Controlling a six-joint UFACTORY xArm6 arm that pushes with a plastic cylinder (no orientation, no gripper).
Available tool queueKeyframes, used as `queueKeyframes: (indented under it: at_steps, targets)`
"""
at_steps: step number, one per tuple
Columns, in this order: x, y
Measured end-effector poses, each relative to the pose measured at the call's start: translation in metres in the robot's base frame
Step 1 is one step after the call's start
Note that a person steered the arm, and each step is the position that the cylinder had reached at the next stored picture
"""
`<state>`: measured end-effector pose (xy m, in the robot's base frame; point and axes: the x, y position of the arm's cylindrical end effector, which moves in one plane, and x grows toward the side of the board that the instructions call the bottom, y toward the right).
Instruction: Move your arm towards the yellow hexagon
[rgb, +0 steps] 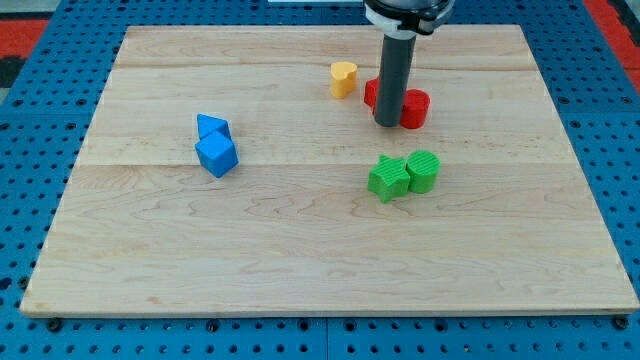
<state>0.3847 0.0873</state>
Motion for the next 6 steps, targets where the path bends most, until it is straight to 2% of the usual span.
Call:
queueKeyframes:
  at_steps: [1, 2, 3, 4, 5, 6]
  targets:
    - [-0.011, 0.026]
    - [-0.017, -0.037]
    - [-0.053, -0.089]
    - [-0.117, -0.093]
    - [-0.157, -0.094]
    - [-0.153, -0.077]
